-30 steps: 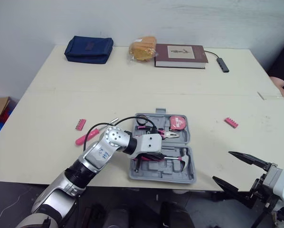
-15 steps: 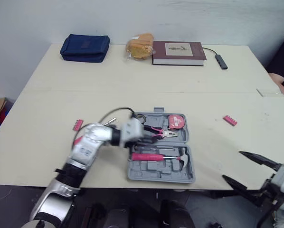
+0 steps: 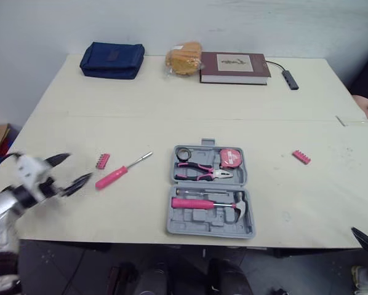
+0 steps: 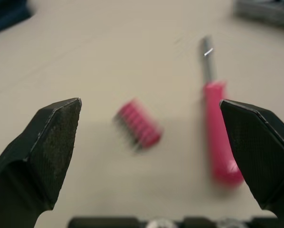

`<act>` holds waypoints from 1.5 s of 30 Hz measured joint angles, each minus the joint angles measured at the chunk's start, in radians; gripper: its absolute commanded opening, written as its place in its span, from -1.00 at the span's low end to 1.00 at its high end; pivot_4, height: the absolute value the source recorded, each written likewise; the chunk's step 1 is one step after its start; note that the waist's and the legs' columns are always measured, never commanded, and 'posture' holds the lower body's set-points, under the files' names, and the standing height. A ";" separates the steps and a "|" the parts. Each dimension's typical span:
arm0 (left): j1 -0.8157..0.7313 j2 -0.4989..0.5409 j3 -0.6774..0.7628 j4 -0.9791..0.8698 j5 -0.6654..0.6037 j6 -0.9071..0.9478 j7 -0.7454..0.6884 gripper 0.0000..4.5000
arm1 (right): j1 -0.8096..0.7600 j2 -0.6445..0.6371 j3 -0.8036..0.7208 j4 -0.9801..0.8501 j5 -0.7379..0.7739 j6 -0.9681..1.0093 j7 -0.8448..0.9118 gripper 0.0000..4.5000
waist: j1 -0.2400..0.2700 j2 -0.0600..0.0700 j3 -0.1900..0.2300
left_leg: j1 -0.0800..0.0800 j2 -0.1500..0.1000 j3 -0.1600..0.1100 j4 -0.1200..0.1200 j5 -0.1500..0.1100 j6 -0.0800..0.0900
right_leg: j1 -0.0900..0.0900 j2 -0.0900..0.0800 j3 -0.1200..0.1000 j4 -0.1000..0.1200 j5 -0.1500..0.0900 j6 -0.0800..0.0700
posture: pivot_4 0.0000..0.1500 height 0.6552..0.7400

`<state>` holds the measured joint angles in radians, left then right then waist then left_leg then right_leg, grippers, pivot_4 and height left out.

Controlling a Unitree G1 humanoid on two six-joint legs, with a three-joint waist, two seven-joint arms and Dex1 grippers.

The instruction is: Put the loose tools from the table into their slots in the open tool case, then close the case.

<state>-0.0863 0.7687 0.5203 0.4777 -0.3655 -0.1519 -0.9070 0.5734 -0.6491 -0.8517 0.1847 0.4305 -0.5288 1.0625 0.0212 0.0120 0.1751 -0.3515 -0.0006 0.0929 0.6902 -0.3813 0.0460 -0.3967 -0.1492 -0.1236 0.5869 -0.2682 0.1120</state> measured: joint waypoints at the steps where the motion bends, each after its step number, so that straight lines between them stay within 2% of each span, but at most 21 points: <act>1: 0.026 0.008 0.042 0.028 -0.002 0.004 0.024 0.98 | 0.004 0.006 -0.017 0.044 -0.001 -0.014 -0.009 1.00 | 0.000 0.000 0.001 | 0.000 0.000 0.000 -0.001 0.000 0.000 | 0.000 0.000 0.000 0.000 0.000 0.000 | 1.00 1.00; 8: 0.070 0.133 0.185 0.208 -0.015 -0.013 0.086 0.98 | -0.001 0.006 -0.026 0.187 -0.006 -0.100 -0.075 1.00 | -0.004 -0.001 0.002 | 0.006 0.000 0.004 -0.004 0.000 -0.002 | 0.001 -0.001 0.005 0.000 0.000 0.000 | 1.00 1.00; 10: 0.070 0.141 0.189 0.247 -0.015 -0.016 0.090 0.98 | -0.006 0.006 -0.025 0.211 -0.004 -0.110 -0.085 1.00 | -0.004 0.001 0.003 | 0.012 0.000 0.006 -0.008 0.000 -0.002 | 0.004 -0.001 0.006 -0.001 -0.001 -0.001 | 1.00 1.00; 14: 0.014 0.115 0.159 0.239 -0.021 -0.001 0.097 0.98 | -0.048 0.010 0.012 0.192 0.015 -0.129 -0.074 1.00 | -0.001 0.001 0.004 | 0.013 0.001 0.007 -0.009 0.001 -0.004 | 0.003 0.000 0.007 0.002 -0.001 -0.003 | 1.00 1.00; 21: -0.123 0.110 0.013 0.044 -0.038 0.192 0.050 0.98 | -0.126 0.065 0.206 -0.104 0.057 -0.074 -0.079 1.00 | -0.002 0.002 0.006 | 0.013 0.001 0.009 -0.012 0.002 -0.007 | 0.001 0.001 0.008 0.005 -0.002 -0.003 | 1.00 1.00; 26: -0.158 0.055 -0.074 -0.117 -0.060 0.360 0.088 0.98 | -0.175 0.067 0.328 -0.285 0.055 -0.007 -0.105 1.00 | -0.006 0.002 0.006 | 0.012 0.001 0.011 -0.012 0.005 -0.001 | 0.001 0.003 0.006 0.005 -0.002 -0.003 | 1.00 1.00; 33: -0.132 0.024 -0.121 -0.191 -0.029 0.456 0.179 0.98 | -0.232 0.038 0.424 -0.495 0.058 0.136 -0.155 1.00 | -0.025 -0.002 0.009 | 0.013 0.002 0.012 -0.011 0.005 0.000 | 0.001 0.004 0.006 0.005 -0.002 -0.003 | 1.00 1.00; 36: -0.128 -0.022 -0.150 -0.205 -0.007 0.505 0.244 0.98 | -0.283 0.008 0.486 -0.597 0.065 0.220 -0.170 1.00 | -0.021 -0.004 0.010 | 0.013 0.002 0.012 -0.009 0.005 -0.001 | 0.001 0.003 0.006 0.007 -0.002 -0.003 | 1.00 1.00; 45: -0.123 -0.073 -0.170 -0.281 0.017 0.587 0.326 0.98 | -0.332 -0.004 0.508 -0.662 0.066 0.328 -0.203 1.00 | -0.009 -0.008 0.011 | 0.012 0.002 0.011 -0.009 0.005 -0.002 | 0.001 0.002 0.005 0.007 -0.002 -0.003 | 1.00 1.00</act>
<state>-0.2096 0.6955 0.3505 0.1965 -0.3489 0.4347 -0.5812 0.2418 -0.6532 -0.3438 -0.4770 0.4963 -0.2005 0.8594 0.0118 0.0045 0.1862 -0.3394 0.0010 0.1039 0.6809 -0.3767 0.0442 -0.3956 -0.1469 -0.1183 0.5937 -0.2699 0.1093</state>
